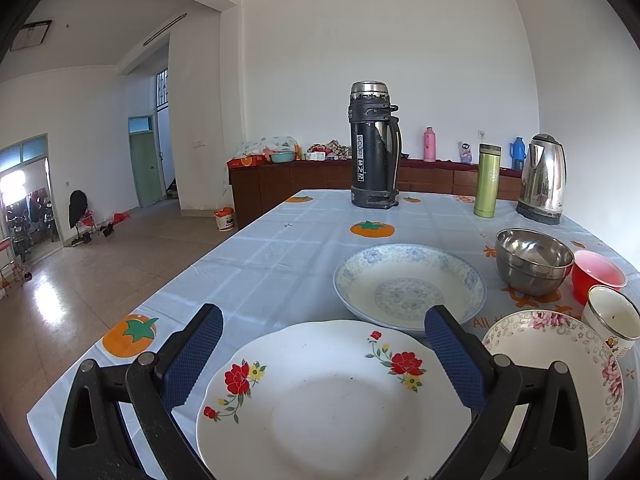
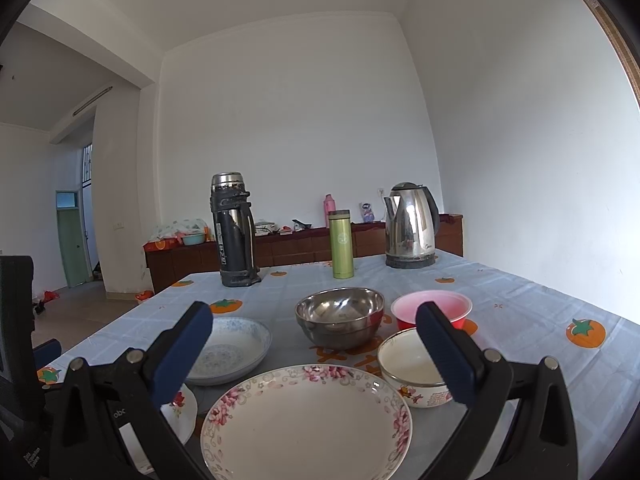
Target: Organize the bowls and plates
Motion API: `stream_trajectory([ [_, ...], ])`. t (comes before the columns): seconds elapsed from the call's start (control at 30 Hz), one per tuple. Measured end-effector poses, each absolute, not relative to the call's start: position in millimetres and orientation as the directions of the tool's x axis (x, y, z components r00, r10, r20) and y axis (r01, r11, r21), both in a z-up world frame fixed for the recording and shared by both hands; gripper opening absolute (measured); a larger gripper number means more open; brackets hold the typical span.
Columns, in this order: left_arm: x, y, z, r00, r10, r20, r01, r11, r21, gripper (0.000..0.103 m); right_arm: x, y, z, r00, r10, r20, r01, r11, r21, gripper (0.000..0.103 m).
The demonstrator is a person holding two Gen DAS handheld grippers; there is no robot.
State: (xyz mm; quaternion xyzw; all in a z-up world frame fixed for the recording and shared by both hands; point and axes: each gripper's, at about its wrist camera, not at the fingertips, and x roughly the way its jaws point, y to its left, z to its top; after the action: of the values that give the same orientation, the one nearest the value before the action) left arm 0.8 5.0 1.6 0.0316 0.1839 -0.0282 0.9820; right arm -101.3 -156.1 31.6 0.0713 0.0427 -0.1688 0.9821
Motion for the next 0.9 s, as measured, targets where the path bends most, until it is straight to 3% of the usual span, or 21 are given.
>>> stream_trajectory([
  [0.9, 0.5, 5.4, 0.7, 0.931, -0.044, -0.362, 0.066, 0.997, 0.049, 0.102, -100.9, -158.1, 33.3, 0.939, -0.324, -0.113, 0.337, 0.933, 0.126, 0.103],
])
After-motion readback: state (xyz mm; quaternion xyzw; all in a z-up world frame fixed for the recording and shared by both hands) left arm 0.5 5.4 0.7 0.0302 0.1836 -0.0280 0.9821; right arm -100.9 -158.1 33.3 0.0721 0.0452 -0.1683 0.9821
